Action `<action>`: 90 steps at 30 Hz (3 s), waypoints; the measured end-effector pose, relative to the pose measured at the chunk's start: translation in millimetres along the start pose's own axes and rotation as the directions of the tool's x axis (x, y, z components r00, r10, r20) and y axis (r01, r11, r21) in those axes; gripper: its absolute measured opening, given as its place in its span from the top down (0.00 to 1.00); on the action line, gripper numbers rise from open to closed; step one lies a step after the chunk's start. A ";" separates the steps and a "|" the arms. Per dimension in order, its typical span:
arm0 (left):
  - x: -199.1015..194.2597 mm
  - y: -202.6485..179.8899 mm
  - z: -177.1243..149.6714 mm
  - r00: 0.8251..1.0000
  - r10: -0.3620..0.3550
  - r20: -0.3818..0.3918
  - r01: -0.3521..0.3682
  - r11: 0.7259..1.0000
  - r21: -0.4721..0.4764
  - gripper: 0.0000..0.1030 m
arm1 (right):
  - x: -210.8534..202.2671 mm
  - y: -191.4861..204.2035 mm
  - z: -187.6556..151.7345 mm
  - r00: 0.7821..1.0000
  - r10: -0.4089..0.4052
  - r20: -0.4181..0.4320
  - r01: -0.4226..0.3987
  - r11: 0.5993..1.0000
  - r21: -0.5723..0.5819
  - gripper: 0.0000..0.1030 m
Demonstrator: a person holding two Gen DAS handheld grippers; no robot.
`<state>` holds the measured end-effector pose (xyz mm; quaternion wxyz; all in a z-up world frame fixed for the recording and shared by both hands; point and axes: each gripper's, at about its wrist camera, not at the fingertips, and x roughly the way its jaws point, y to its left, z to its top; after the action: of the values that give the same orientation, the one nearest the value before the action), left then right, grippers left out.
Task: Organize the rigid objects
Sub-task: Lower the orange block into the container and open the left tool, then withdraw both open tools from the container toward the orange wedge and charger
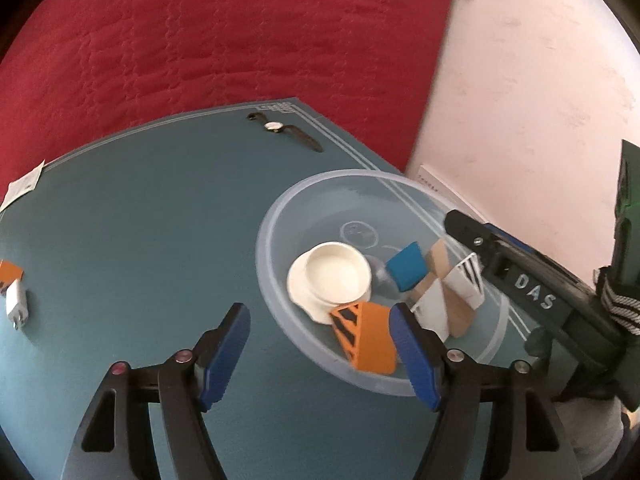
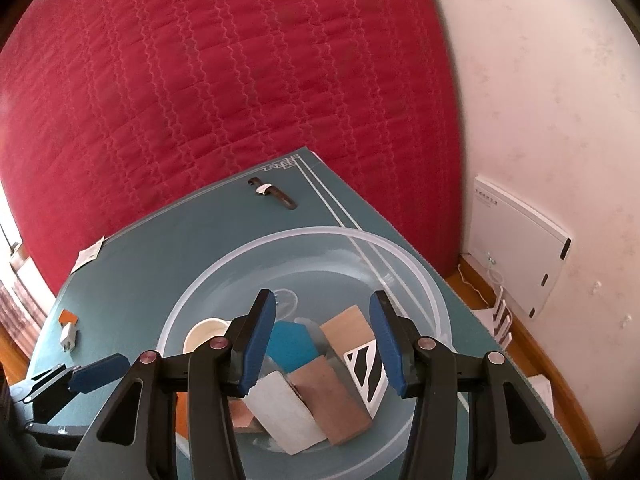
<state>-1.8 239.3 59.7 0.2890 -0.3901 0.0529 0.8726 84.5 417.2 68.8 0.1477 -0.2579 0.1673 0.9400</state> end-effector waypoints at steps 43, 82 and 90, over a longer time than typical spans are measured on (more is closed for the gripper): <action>-6.2 42.1 -11.8 0.988 0.152 0.005 -0.151 0.986 -0.077 0.06 | -12.2 34.8 -22.6 1.000 0.030 0.000 -0.030 0.993 -0.114 0.51; -69.3 198.1 -45.7 0.897 0.441 0.019 -0.421 0.868 -0.264 0.04 | -35.0 161.6 -94.7 0.951 0.232 -0.204 -0.295 0.878 -0.378 0.51; -90.3 239.8 -58.7 0.876 0.483 0.021 -0.451 0.832 -0.322 0.04 | -26.6 198.5 -98.4 0.928 0.266 -0.261 -0.355 0.842 -0.406 0.51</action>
<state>-46.7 -19.5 51.5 0.0053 -0.3607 -0.0044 0.9326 77.0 194.9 50.5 -0.0873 -0.3445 0.0007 0.9347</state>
